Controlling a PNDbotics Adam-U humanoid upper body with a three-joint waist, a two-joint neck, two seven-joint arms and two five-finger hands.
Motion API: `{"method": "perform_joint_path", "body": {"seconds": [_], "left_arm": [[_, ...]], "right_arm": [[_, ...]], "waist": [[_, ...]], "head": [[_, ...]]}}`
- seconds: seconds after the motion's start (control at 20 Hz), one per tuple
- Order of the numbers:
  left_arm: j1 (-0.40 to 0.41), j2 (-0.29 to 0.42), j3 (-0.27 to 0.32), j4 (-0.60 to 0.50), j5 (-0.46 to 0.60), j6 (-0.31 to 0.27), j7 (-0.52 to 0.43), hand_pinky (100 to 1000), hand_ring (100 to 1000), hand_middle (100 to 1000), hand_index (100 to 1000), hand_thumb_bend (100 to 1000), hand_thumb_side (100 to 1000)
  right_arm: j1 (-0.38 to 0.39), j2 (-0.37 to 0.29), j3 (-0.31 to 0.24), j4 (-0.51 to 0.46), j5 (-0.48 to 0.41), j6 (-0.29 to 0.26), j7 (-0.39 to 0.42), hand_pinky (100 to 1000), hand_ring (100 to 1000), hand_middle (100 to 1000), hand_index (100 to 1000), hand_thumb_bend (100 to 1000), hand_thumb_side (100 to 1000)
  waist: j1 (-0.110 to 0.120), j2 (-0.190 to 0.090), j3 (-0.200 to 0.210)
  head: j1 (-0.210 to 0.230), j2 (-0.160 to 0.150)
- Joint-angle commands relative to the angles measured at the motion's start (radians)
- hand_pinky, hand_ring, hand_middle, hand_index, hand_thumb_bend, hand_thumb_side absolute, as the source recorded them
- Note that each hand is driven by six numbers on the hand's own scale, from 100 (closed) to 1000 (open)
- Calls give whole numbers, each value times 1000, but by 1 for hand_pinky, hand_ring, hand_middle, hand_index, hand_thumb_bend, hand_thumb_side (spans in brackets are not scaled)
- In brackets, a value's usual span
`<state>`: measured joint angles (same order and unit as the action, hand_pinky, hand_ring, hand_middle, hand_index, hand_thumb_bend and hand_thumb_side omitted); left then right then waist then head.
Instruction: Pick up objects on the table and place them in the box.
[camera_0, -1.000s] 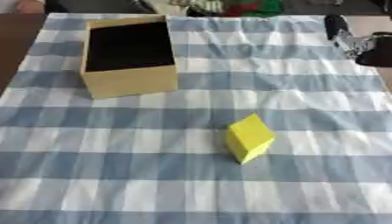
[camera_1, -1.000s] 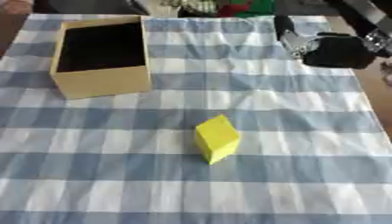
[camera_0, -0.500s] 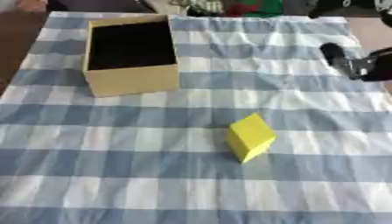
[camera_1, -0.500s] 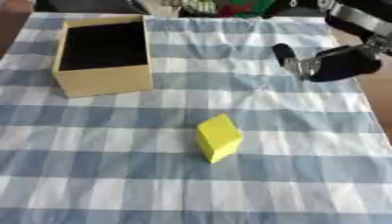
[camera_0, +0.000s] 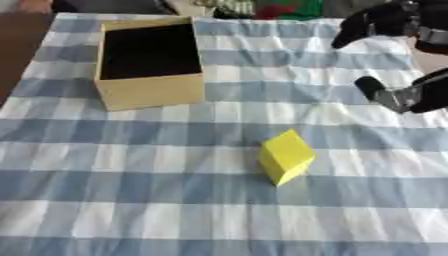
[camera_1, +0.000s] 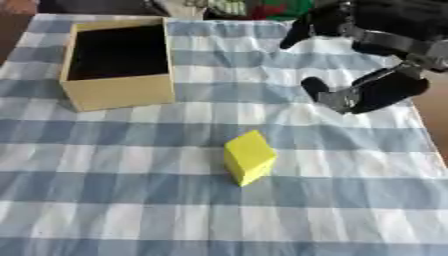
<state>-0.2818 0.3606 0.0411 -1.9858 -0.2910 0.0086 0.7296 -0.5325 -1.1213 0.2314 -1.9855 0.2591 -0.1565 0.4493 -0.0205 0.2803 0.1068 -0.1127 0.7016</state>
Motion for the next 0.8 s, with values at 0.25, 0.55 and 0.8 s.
{"method": "perform_joint_path", "body": {"seconds": [0.25, 0.55, 0.8], "left_arm": [[-10, 25, 0, -14, 6, -2, -5, 960, 697, 518, 717, 100, 264], [-11, 25, -2, -14, 7, -2, -7, 959, 697, 518, 717, 100, 264], [-13, 24, -3, -14, 8, -2, -9, 959, 698, 518, 717, 100, 263]], "right_arm": [[-51, -35, 31, -15, 18, 17, 86, 916, 966, 849, 936, 181, 496], [-93, -23, 68, -15, 23, 40, 160, 931, 990, 854, 952, 284, 592], [-124, -12, 104, -15, 41, 66, 210, 942, 1000, 856, 966, 311, 632]], "waist": [[-1, -15, 3], [-2, -14, 6], [-2, -13, 11]], "head": [[-6, -1], [-9, -2], [-12, -4]]}}
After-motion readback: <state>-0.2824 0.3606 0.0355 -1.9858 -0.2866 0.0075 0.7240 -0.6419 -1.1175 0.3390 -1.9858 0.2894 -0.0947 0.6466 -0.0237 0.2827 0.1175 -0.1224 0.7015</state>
